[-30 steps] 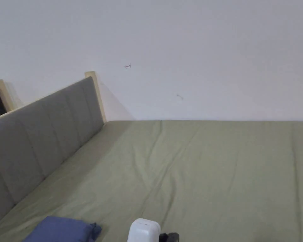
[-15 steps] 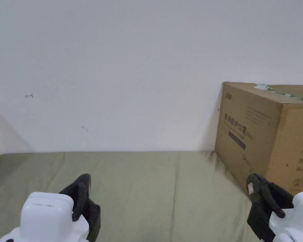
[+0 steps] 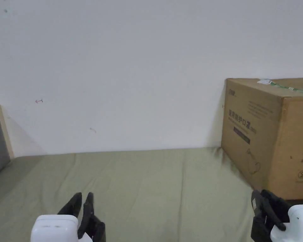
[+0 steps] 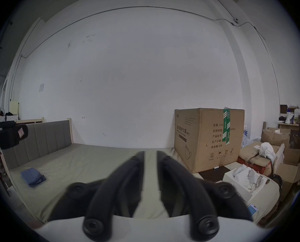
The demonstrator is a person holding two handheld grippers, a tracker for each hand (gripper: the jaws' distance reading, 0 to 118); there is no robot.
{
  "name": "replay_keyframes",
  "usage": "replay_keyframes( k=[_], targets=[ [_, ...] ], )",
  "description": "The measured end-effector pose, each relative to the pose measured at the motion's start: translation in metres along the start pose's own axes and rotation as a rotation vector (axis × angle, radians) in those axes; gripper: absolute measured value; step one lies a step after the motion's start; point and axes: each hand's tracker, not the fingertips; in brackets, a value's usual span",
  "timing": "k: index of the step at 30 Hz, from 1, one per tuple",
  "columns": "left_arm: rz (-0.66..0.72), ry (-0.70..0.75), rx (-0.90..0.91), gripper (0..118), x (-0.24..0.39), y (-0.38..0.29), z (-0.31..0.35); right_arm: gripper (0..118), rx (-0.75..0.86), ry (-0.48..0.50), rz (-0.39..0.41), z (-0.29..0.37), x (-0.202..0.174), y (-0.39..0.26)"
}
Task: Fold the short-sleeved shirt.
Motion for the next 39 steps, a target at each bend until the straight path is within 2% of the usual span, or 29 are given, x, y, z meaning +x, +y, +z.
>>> replay_keyframes(
  k=[1,2,3,4,7,9,14,20,30,39],
  targets=[
    [0.014,-0.006,0.0,82,-0.003,0.0,0.001,51,-0.003,-0.001,-0.004,0.0,0.001,0.0],
    [0.024,-0.02,-0.01,104,-0.005,0.0,0.001,68,-0.001,0.001,-0.006,0.001,0.0,0.0],
    [0.033,-0.033,-0.028,117,-0.007,0.0,-0.001,85,0.0,0.001,-0.005,0.001,0.0,0.0],
    [0.03,-0.042,-0.033,117,-0.007,-0.001,0.0,92,0.004,-0.006,0.002,0.002,-0.002,-0.001],
    [-0.015,-0.036,-0.02,117,-0.001,-0.003,0.003,100,0.04,-0.047,0.034,0.006,-0.007,-0.002],
    [-0.029,-0.033,-0.014,118,0.002,-0.004,0.004,118,0.038,-0.051,0.03,0.005,-0.008,-0.001],
    [-0.013,-0.021,-0.022,118,0.002,0.0,0.004,118,0.018,-0.042,-0.017,0.006,-0.01,0.002],
    [0.009,-0.012,-0.027,118,-0.003,0.004,0.002,118,0.01,-0.031,0.02,0.007,-0.016,0.0],
    [0.03,-0.046,-0.052,118,0.0,0.001,0.0,118,-0.012,-0.027,0.022,0.006,-0.014,-0.002],
    [0.069,-0.043,-0.081,118,-0.004,0.0,-0.004,118,-0.021,-0.019,0.057,0.006,-0.018,-0.003]
  ],
)
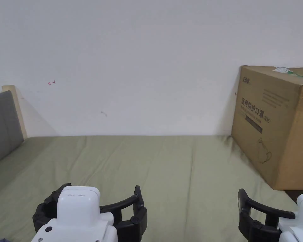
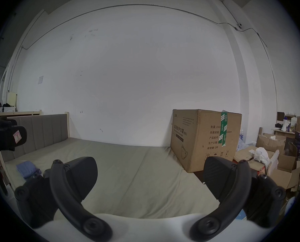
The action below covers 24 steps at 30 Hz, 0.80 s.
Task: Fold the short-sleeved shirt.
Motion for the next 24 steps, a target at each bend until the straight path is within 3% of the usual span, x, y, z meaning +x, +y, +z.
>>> replay_keyframes(
  k=[6,10,16,24],
  targets=[
    [0.029,-0.009,-0.003,118,-0.001,0.006,0.005,118,-0.013,0.004,0.024,-0.002,-0.002,-0.002],
    [0.037,0.031,-0.106,118,0.001,0.013,-0.003,118,-0.024,0.011,0.018,-0.003,-0.003,-0.003],
    [0.015,0.025,-0.069,118,0.001,0.014,-0.002,118,-0.036,0.021,0.024,-0.004,-0.006,-0.002],
    [0.094,0.019,-0.083,118,-0.004,0.018,-0.006,118,-0.035,0.012,0.022,-0.004,-0.008,-0.004]
  ],
)
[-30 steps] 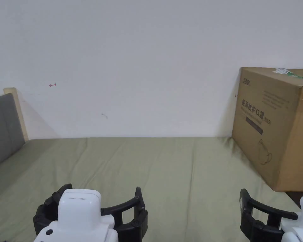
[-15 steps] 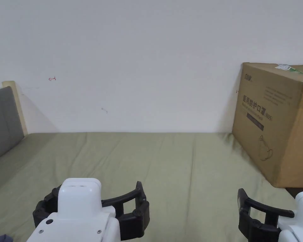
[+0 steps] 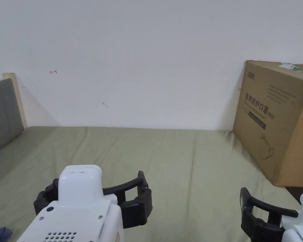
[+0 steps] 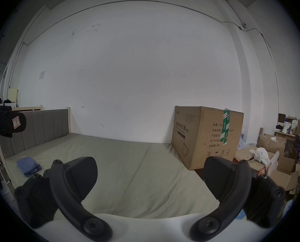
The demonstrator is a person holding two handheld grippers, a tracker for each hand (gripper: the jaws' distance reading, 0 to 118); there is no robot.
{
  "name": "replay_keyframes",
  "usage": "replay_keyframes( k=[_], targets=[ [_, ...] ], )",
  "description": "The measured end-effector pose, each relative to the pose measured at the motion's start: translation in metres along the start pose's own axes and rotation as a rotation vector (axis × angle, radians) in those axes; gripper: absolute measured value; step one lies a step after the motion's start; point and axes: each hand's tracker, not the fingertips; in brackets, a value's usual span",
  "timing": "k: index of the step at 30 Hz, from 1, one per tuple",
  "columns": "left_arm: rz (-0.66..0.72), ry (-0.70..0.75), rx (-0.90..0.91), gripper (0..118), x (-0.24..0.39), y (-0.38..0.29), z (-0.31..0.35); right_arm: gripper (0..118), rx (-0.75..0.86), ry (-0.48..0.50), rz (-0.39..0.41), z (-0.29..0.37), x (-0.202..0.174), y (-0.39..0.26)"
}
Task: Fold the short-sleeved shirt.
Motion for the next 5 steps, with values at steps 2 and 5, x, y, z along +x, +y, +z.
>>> replay_keyframes(
  k=[2,5],
  targets=[
    [0.015,0.009,0.0,118,-0.0014,-0.002,0.0011,118,-0.002,0.001,-0.004,-0.0005,0.0001,-0.0015],
    [0.011,0.01,-0.004,118,-0.0021,-0.0036,-0.0002,118,-0.004,0.003,0.0,-0.0012,-0.0016,-0.0035]
  ],
)
